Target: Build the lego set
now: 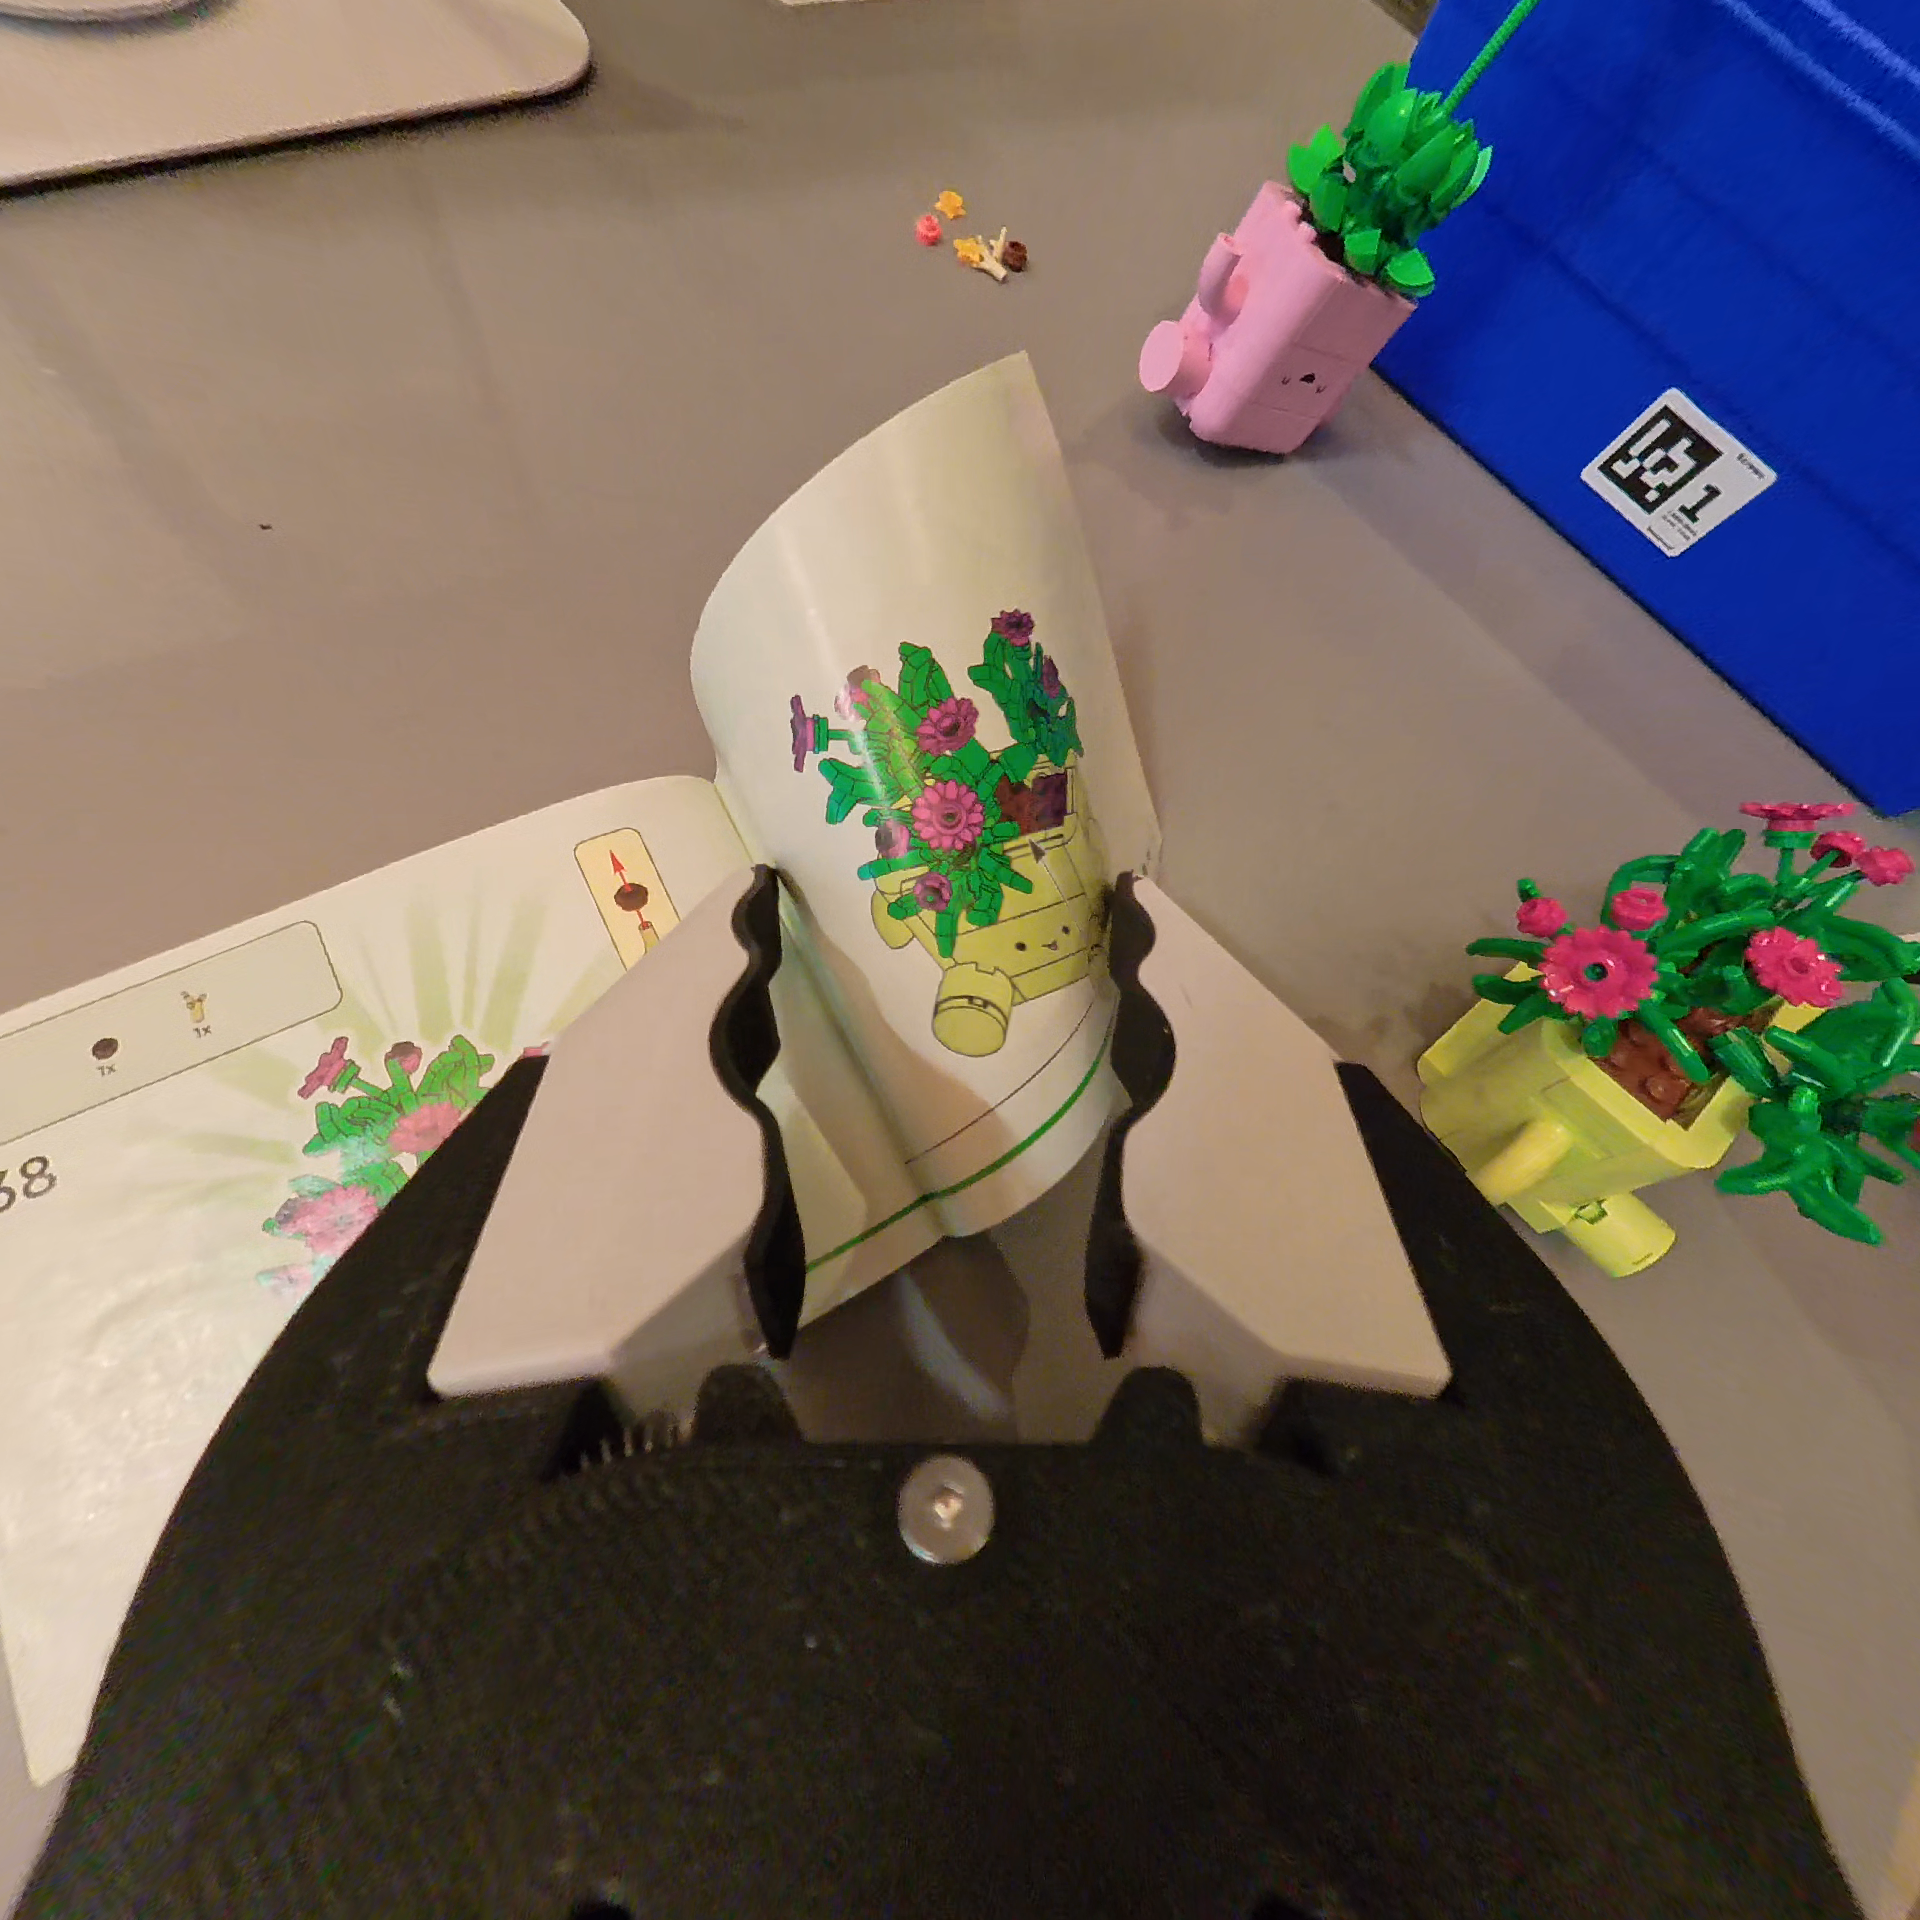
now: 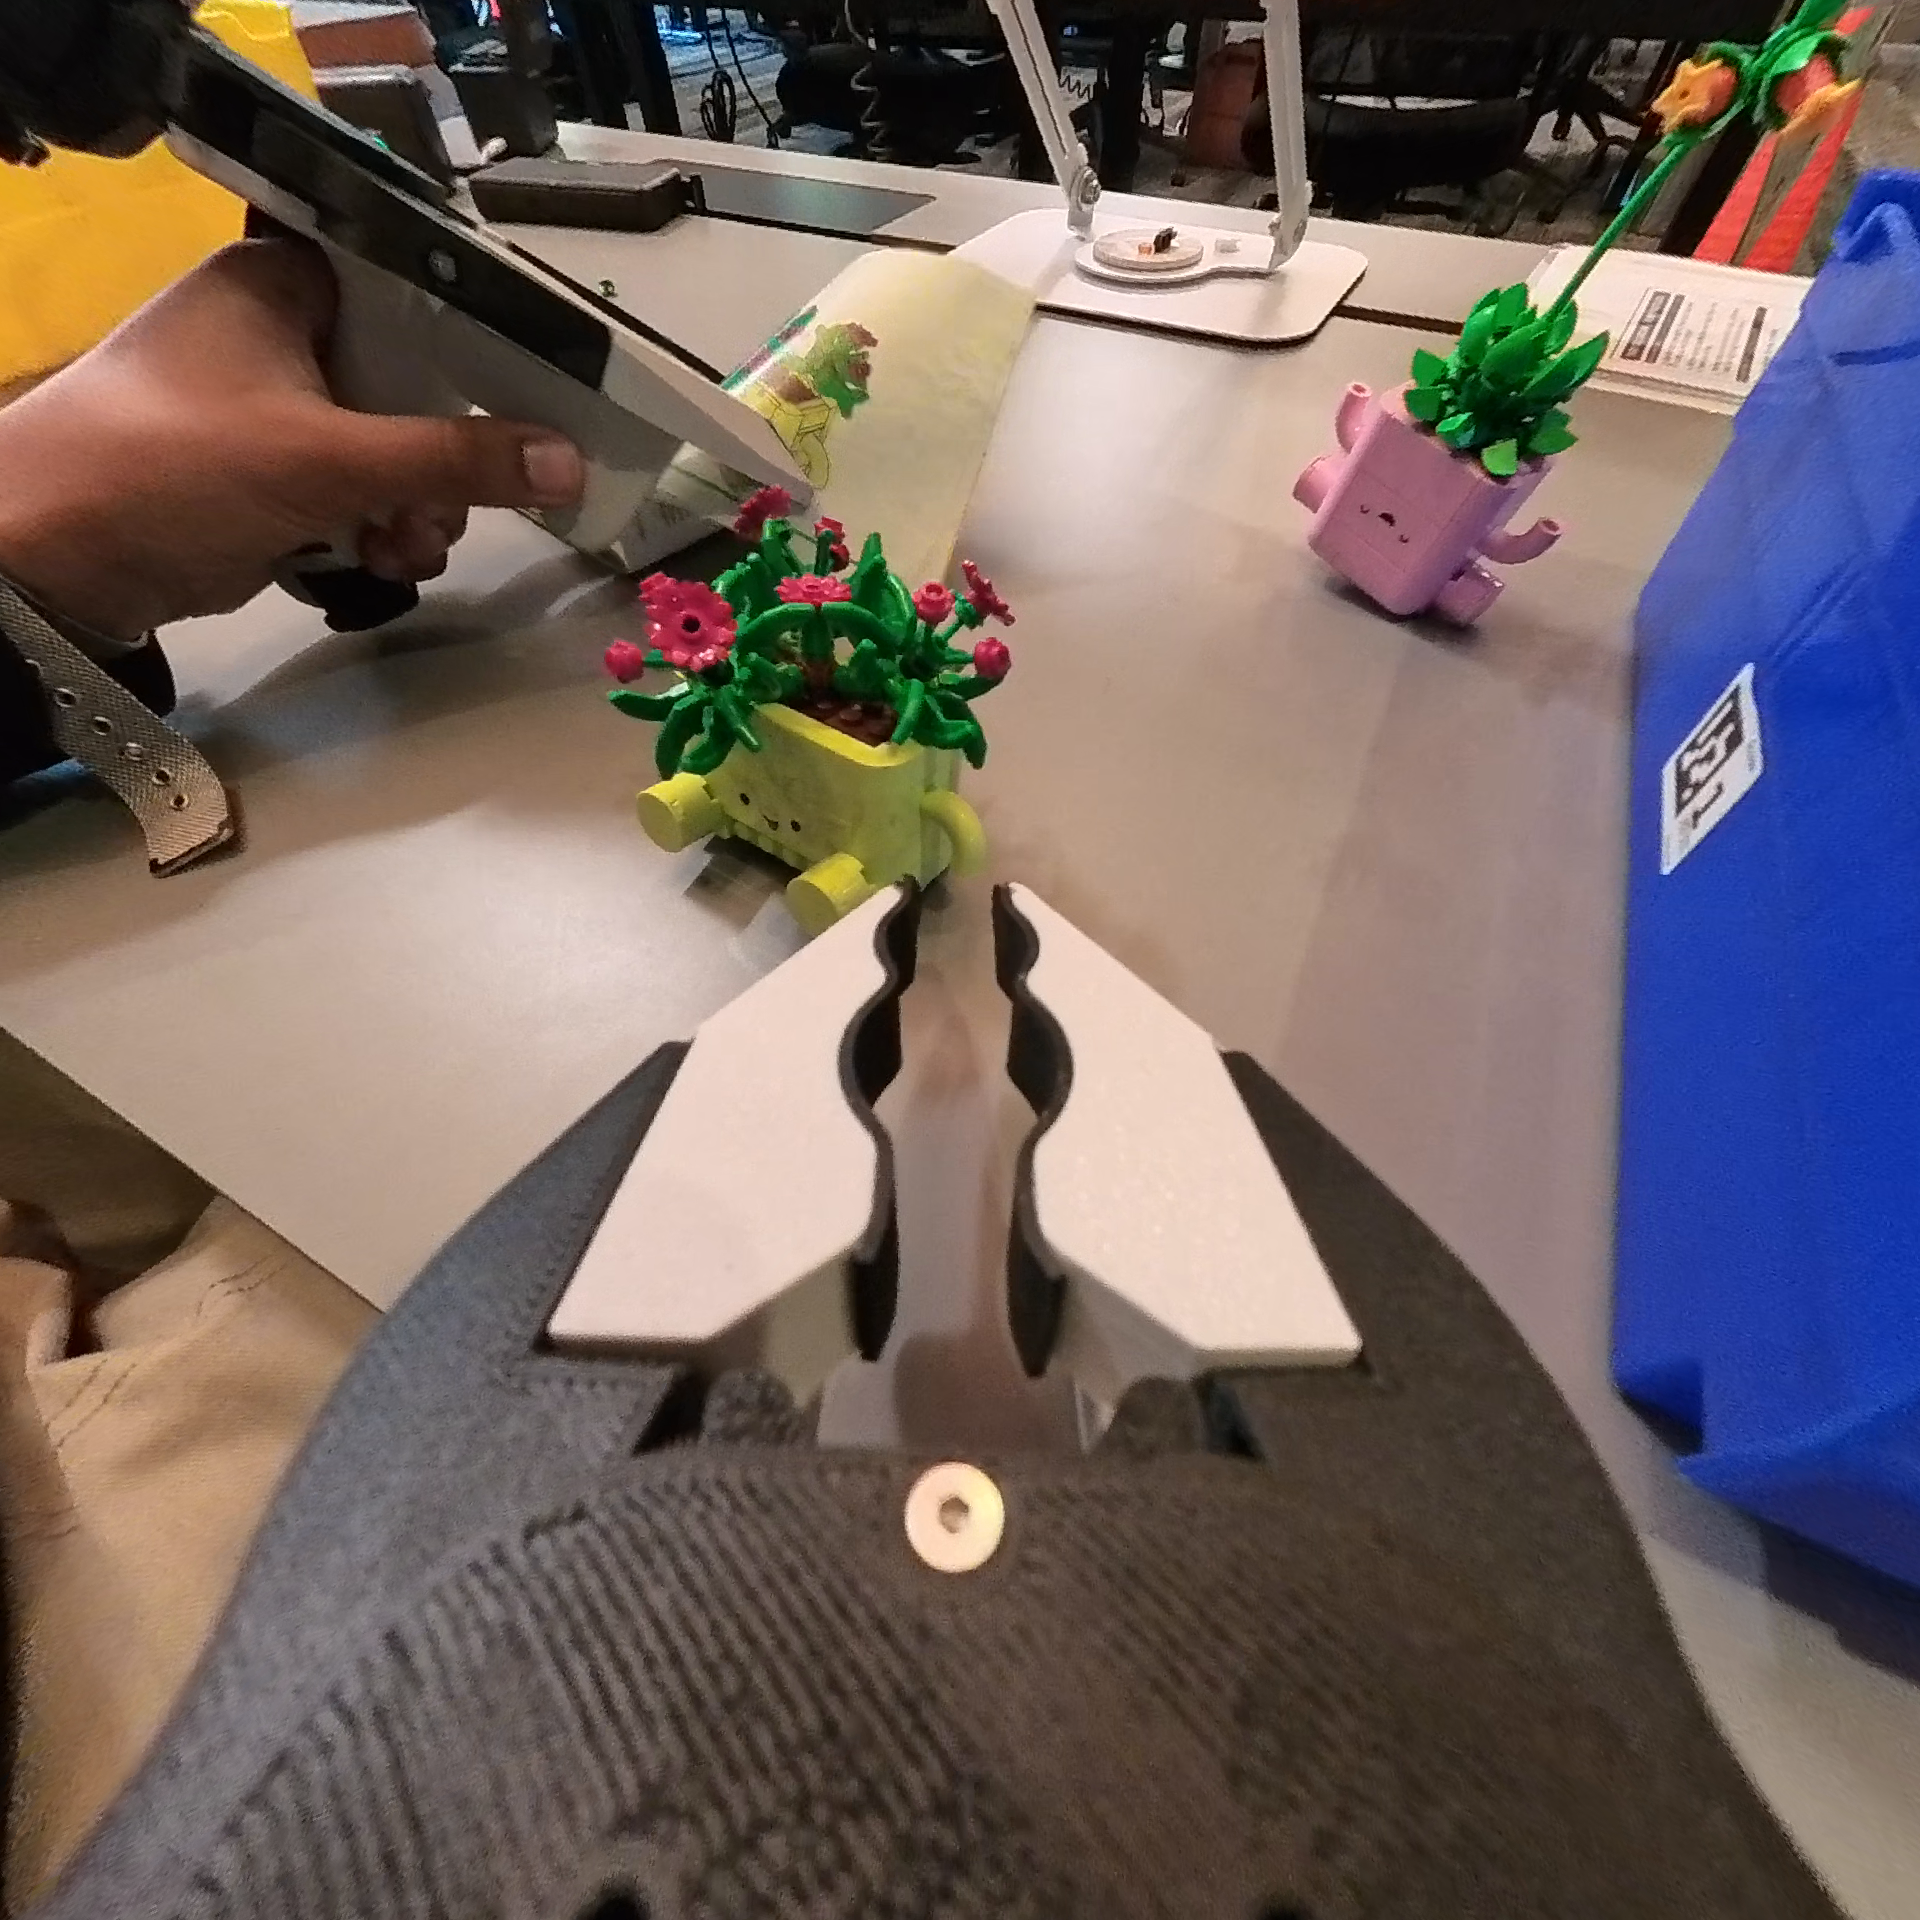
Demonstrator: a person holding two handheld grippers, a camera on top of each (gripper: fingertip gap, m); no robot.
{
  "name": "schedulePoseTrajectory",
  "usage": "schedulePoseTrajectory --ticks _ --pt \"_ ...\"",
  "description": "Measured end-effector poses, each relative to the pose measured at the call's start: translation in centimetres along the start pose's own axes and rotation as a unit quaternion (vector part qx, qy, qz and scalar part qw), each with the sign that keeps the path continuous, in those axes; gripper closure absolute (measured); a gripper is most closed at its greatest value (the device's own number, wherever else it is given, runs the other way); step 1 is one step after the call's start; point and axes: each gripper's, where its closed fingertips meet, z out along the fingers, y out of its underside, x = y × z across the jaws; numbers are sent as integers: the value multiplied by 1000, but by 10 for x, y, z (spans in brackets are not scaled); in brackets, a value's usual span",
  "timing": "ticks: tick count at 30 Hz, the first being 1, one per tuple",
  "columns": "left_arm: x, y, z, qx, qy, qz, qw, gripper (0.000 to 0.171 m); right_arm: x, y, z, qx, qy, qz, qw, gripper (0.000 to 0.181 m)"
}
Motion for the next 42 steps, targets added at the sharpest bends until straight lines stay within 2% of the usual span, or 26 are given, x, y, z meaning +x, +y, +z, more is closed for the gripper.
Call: schedulePoseTrajectory --ticks 8,13,16,20,23,28,33,34,35,37,39,42 --pt "-14 -5 -12 26 -18 -12 999 109 1 -1 -1 6 1 1 1000 170" --pt "-47 -4 -31 34 -88 -17 995 110 0 -1 -1 8 1 -2 1000 171" --pt "-72 -4 -53 50 -129 -31 990 108 0 -2 -1 8 1 -3 1000 171" --pt "-108 -6 -100 78 -205 -18 975 107 0 -2 -1 9 1 -4 1000 171" --pt "-121 -5 -129 93 -233 -8 968 108 0 -1 -1 8 2 -5 1000 172" --pt "-113 -8 -145 125 -227 18 966 108 0 -1 -1 5 2 -3 1000 172" --pt "-69 -47 -165 248 -195 76 946 117 0 0 0 2 6 -7 1000 172" --pt "-59 -54 -168 264 -194 91 941 122 0 0 0 2 7 -8 1000 172" --pt "-49 -58 -168 270 -190 102 938 136 0 0 0 1 8 -9 1000 172" --pt "-39 -54 -148 227 -166 106 954 171 0 0 0 0 9 -12 1000 173" --pt "-50 -37 -119 143 -164 78 973 171 0 1 1 -2 9 -15 1000 172" --pt "-74 -11 -91 66 -165 52 983 171 -1 1 1 -3 8 -18 1000 173"
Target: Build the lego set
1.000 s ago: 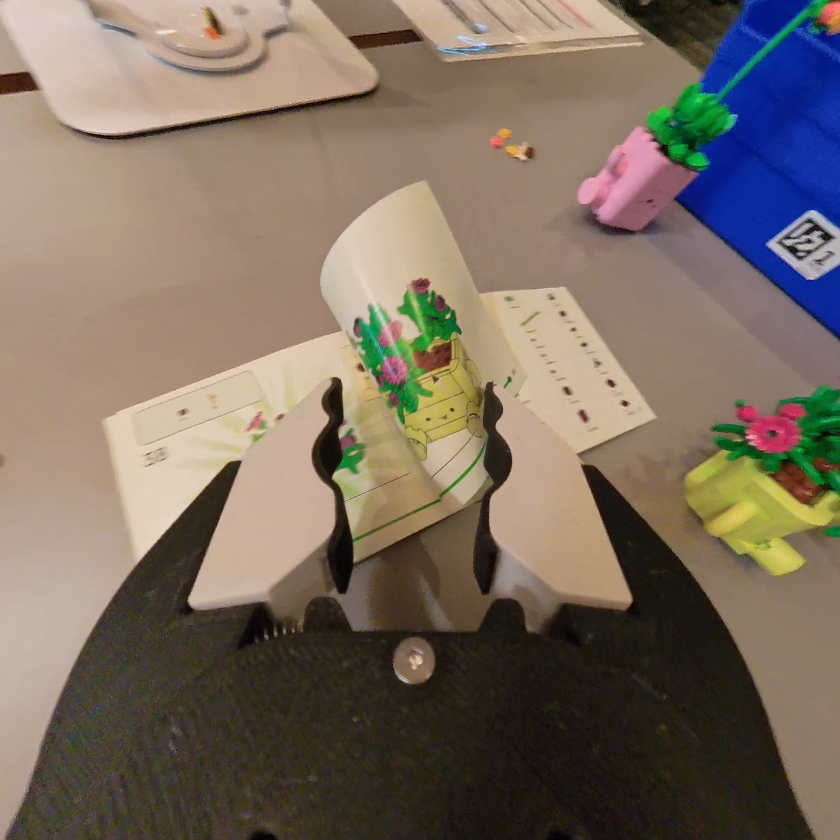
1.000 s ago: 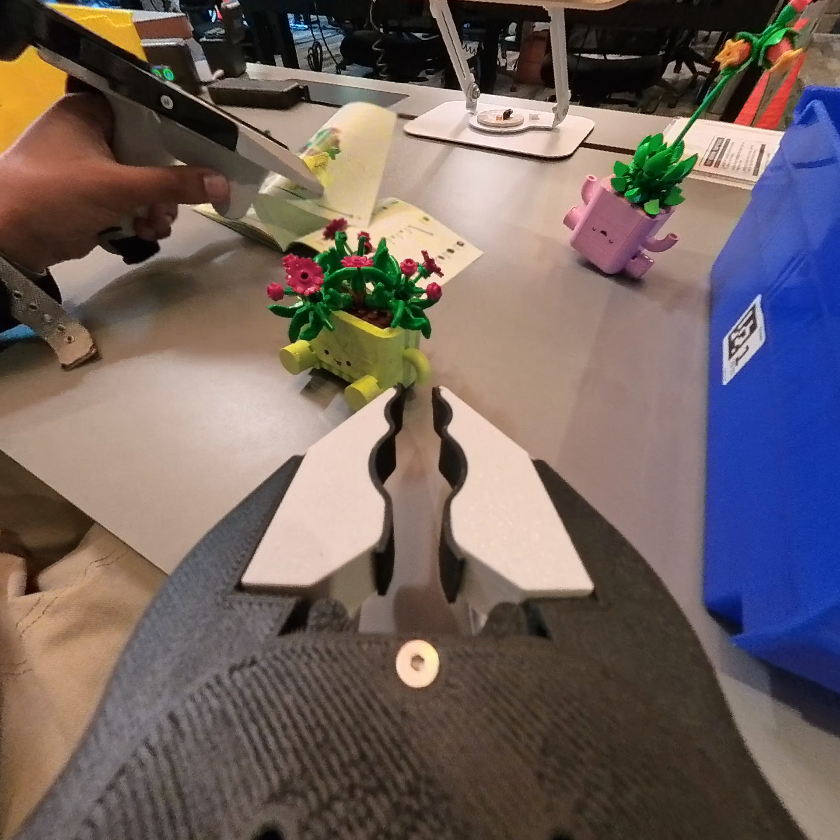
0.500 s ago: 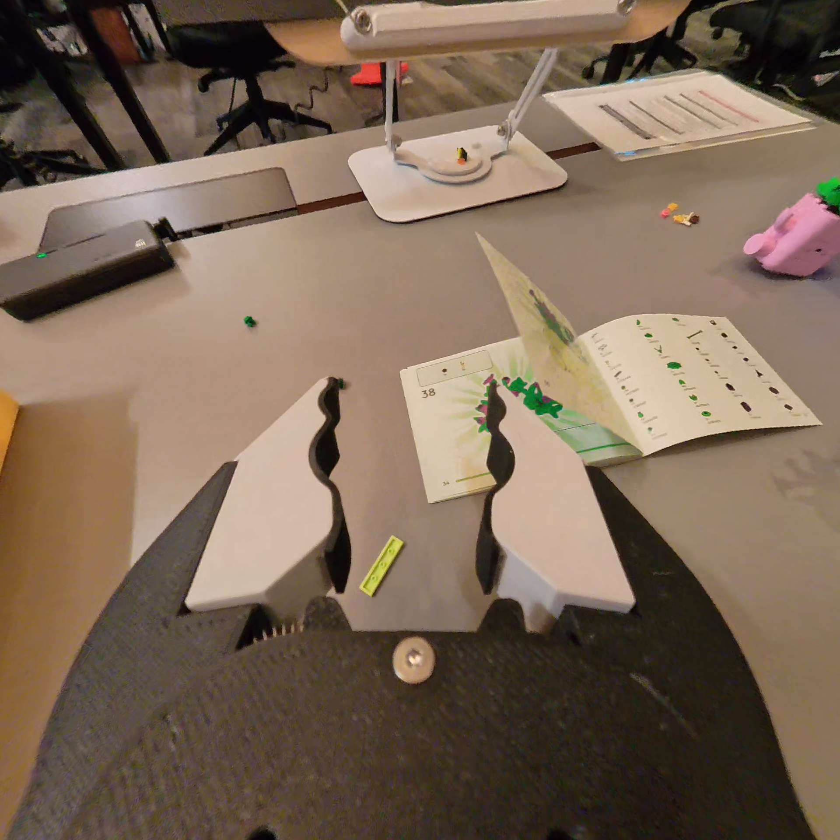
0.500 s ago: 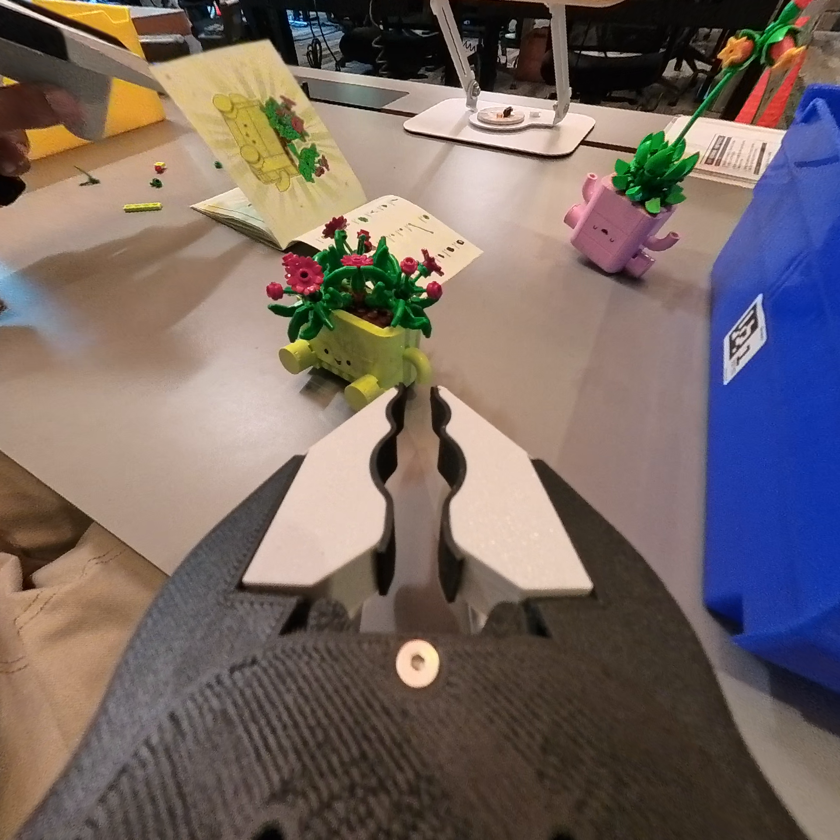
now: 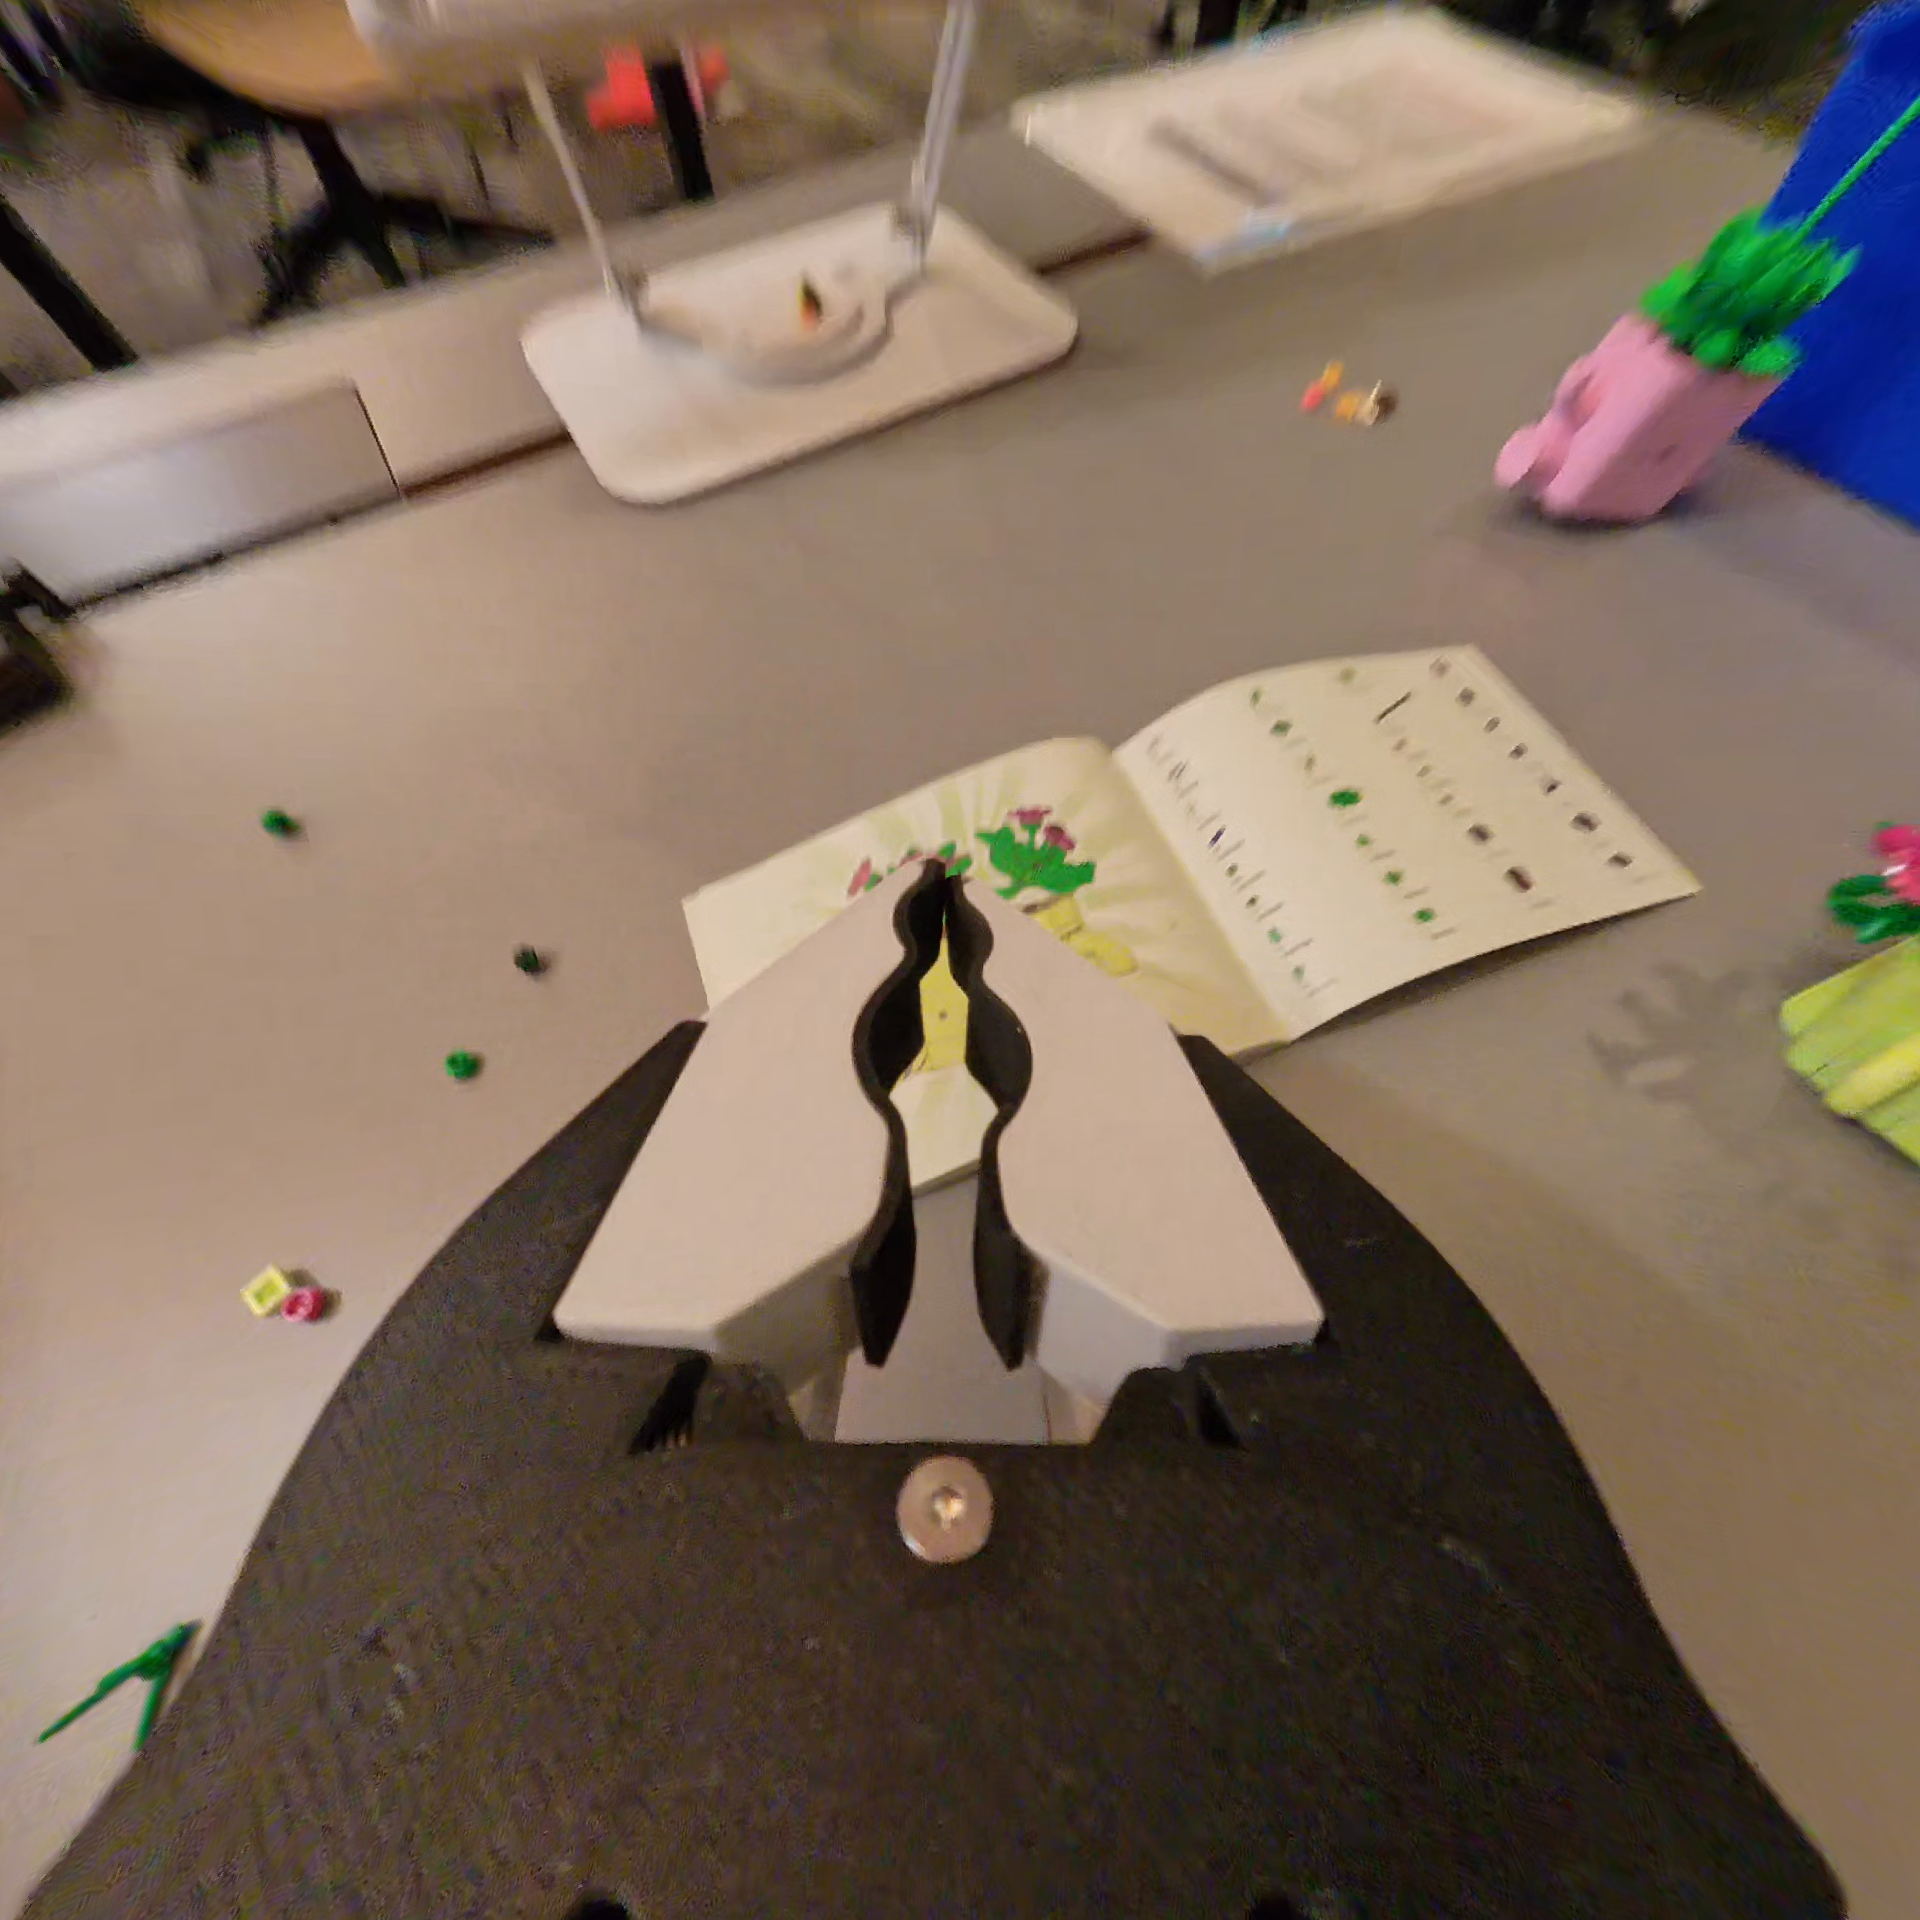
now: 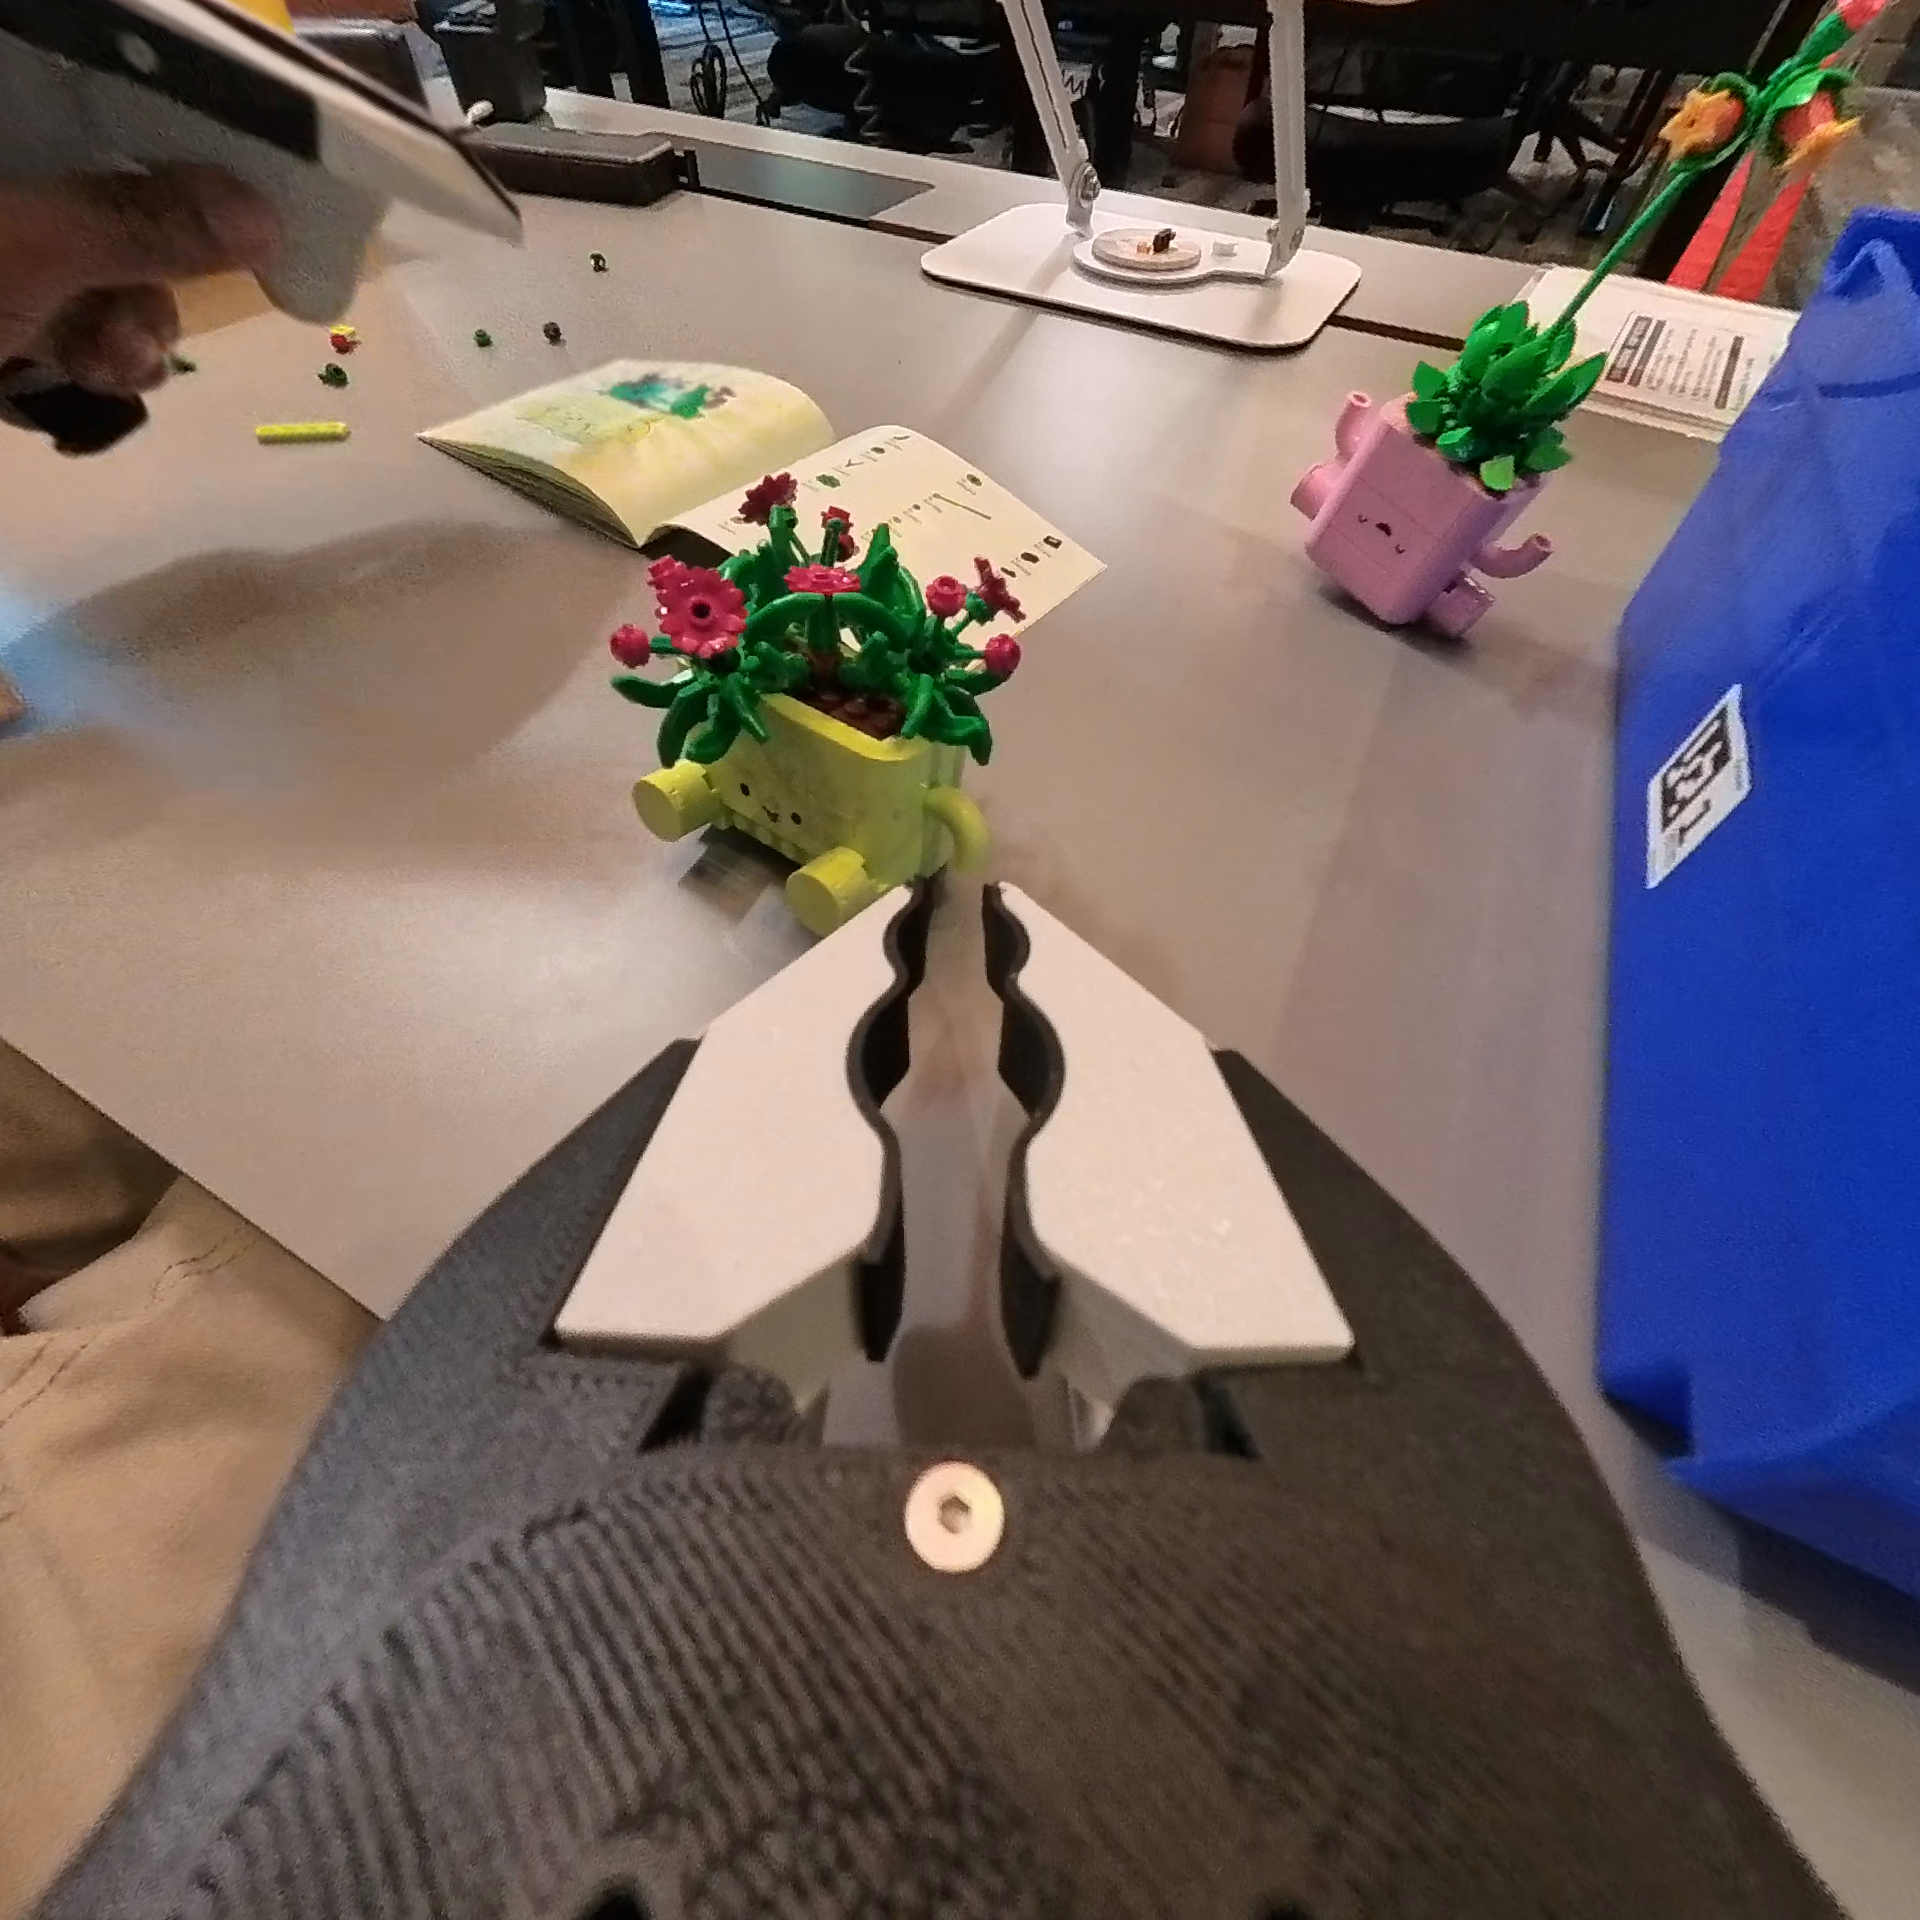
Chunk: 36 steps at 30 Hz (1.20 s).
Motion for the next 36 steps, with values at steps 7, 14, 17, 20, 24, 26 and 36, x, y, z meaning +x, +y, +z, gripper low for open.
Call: schedulePoseTrajectory --ticks 7,14,17,20,24,26,36 --pt "-4 56 17 -143 36 -25 989 171 -1 0 0 2 -1 -4 1000 173" --pt "-3 72 13 -148 43 -15 988 171 -2 -2 -2 15 -3 -12 1000 175" --pt "-3 74 11 -127 44 2 991 170 -2 -4 -4 24 3 -19 1000 176" --pt "-4 77 8 -128 24 62 990 169 1 -5 -6 33 22 -27 999 178" --pt "-5 77 8 -122 -24 136 983 169 4 -3 -8 38 52 -37 997 178" --pt "-5 77 8 -121 -26 139 983 169 3 0 -8 37 67 -49 996 180" --pt "-4 77 6 -124 14 85 988 169 -3 -2 -13 65 113 -144 981 181"
